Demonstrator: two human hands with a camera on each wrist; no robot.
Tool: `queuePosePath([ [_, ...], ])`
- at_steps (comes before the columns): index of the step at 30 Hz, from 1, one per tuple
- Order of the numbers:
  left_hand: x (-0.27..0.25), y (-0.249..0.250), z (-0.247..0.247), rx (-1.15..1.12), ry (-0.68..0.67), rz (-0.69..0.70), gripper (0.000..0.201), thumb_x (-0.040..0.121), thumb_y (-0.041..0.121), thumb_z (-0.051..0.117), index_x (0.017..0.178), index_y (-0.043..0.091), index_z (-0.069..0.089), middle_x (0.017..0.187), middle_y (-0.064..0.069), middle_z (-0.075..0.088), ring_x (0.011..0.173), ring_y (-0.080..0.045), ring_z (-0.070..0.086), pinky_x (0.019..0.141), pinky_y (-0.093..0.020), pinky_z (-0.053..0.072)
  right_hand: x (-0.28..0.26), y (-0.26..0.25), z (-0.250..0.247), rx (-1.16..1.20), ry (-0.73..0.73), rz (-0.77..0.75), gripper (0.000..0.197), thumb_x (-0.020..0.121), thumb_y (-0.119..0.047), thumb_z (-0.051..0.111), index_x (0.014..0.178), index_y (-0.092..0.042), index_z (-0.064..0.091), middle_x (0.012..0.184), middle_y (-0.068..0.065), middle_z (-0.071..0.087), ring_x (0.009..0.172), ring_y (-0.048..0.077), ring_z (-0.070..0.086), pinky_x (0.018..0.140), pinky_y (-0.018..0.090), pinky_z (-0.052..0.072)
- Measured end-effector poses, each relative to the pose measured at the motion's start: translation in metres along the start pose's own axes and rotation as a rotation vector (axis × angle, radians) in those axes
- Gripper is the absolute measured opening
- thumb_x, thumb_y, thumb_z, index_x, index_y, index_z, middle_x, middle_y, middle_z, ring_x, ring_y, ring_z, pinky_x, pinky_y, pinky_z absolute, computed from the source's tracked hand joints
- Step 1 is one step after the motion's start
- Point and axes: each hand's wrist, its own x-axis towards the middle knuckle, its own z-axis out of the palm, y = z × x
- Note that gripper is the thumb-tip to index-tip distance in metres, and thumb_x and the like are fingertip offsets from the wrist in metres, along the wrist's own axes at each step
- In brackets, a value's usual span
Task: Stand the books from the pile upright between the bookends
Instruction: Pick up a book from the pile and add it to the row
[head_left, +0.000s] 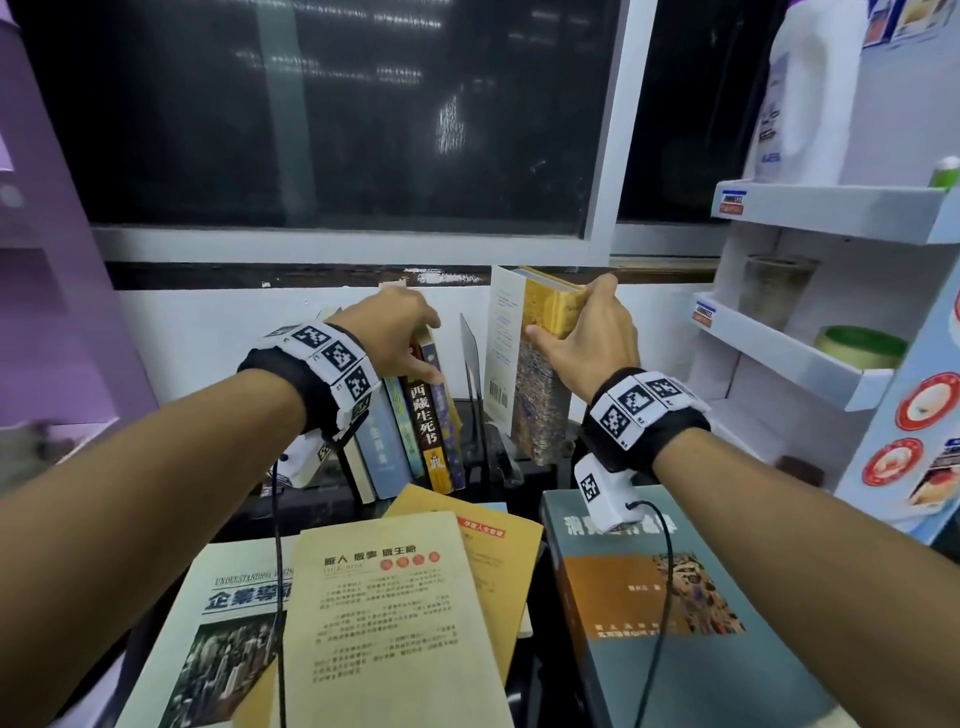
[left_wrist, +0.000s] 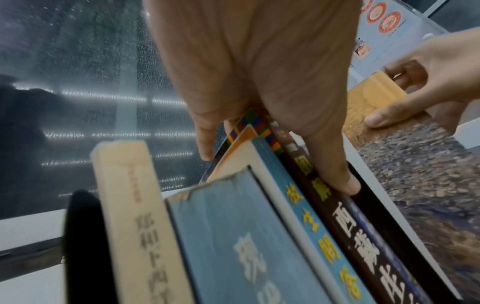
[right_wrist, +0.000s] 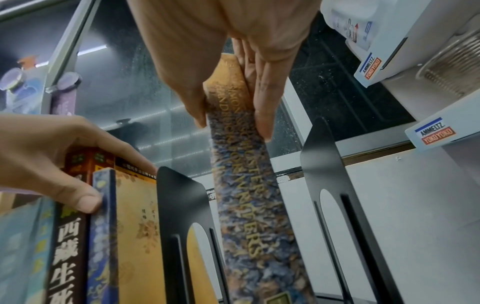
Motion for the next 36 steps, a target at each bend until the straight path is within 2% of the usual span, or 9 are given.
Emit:
queuePosePath([
  [7, -0.001, -0.003, 0.006, -0.029, 0.028, 0.015, 0.073, 0.071, 0.057, 0.081, 0.124, 0.012, 0.063, 0.116, -0.005, 0.059, 0.109, -0.023, 0.054, 0.092, -0.039, 0.051, 0.003, 0.001, 0.022, -0.041, -0.014, 0.035, 0.063, 0.077, -0.044, 0.081, 0.11, -0.011, 0.039, 0.108, 0.009, 0.062, 0.095, 0.033, 0.064, 0.081, 0.045, 0.054],
  [9, -0.002, -0.005, 0.007, -0.054, 0.026, -0.001, 0.082, 0.068, 0.058, 0.082, 0.131, 0.011, 0.058, 0.128, -0.006, 0.054, 0.119, -0.023, 0.051, 0.098, -0.038, 0.048, 0.004, 0.0, 0.026, -0.056, -0.019, 0.04, 0.063, 0.077, -0.044, 0.081, 0.11, -0.011, 0.039, 0.108, 0.009, 0.062, 0.095, 0.033, 0.064, 0.076, 0.039, 0.052],
  [11, -0.003, -0.006, 0.007, -0.086, 0.032, -0.019, 0.098, 0.065, 0.06, 0.083, 0.141, 0.01, 0.049, 0.145, -0.006, 0.042, 0.133, -0.024, 0.042, 0.108, -0.042, 0.044, 0.005, -0.001, 0.028, -0.053, -0.033, 0.05, 0.063, 0.078, -0.043, 0.08, 0.113, -0.01, 0.039, 0.109, 0.01, 0.062, 0.097, 0.033, 0.063, 0.07, 0.033, 0.043],
  [14, -0.005, -0.008, 0.002, -0.126, 0.056, -0.052, 0.112, 0.06, 0.062, 0.085, 0.147, 0.008, 0.04, 0.155, -0.008, 0.03, 0.142, -0.026, 0.034, 0.113, -0.045, 0.038, 0.008, -0.003, 0.029, -0.045, -0.031, 0.062, 0.062, 0.078, -0.042, 0.081, 0.112, -0.01, 0.039, 0.11, 0.01, 0.061, 0.097, 0.033, 0.062, 0.069, 0.032, 0.038],
  [17, -0.003, -0.01, -0.002, -0.105, 0.017, -0.116, 0.107, 0.057, 0.064, 0.085, 0.137, 0.005, 0.045, 0.148, -0.013, 0.039, 0.136, -0.03, 0.04, 0.11, -0.044, 0.04, 0.01, -0.005, 0.034, -0.04, -0.032, 0.065, 0.062, 0.078, -0.041, 0.081, 0.112, -0.011, 0.038, 0.111, 0.011, 0.061, 0.097, 0.034, 0.063, 0.07, 0.035, 0.045],
  [19, -0.001, -0.011, -0.001, -0.094, -0.014, -0.151, 0.095, 0.055, 0.065, 0.085, 0.122, 0.008, 0.049, 0.131, -0.012, 0.053, 0.115, -0.026, 0.052, 0.095, -0.04, 0.048, 0.01, -0.006, 0.037, -0.032, -0.035, 0.073, 0.062, 0.078, -0.04, 0.081, 0.112, -0.01, 0.038, 0.111, 0.012, 0.061, 0.098, 0.036, 0.062, 0.074, 0.04, 0.05],
  [21, 0.0, -0.011, 0.002, -0.1, -0.008, -0.157, 0.09, 0.055, 0.064, 0.086, 0.117, 0.011, 0.049, 0.12, -0.009, 0.058, 0.103, -0.022, 0.054, 0.085, -0.036, 0.049, 0.008, -0.007, 0.04, -0.026, -0.046, 0.084, 0.062, 0.079, -0.04, 0.08, 0.112, -0.01, 0.039, 0.11, 0.011, 0.06, 0.097, 0.036, 0.063, 0.075, 0.041, 0.052],
  [29, 0.0, -0.009, 0.006, -0.141, 0.017, -0.164, 0.088, 0.055, 0.06, 0.089, 0.116, 0.011, 0.049, 0.117, -0.008, 0.058, 0.098, -0.021, 0.053, 0.084, -0.038, 0.051, -0.002, -0.006, 0.049, -0.02, -0.083, 0.087, 0.06, 0.081, -0.039, 0.078, 0.114, -0.008, 0.038, 0.113, 0.014, 0.059, 0.099, 0.04, 0.062, 0.077, 0.046, 0.053],
  [36, -0.003, -0.007, 0.006, -0.16, 0.027, -0.184, 0.089, 0.054, 0.059, 0.089, 0.118, 0.011, 0.05, 0.118, -0.007, 0.059, 0.102, -0.023, 0.057, 0.087, -0.043, 0.055, -0.009, 0.0, 0.048, -0.006, -0.107, 0.075, 0.059, 0.081, -0.04, 0.078, 0.112, -0.012, 0.037, 0.112, 0.011, 0.059, 0.095, 0.036, 0.063, 0.077, 0.046, 0.055],
])
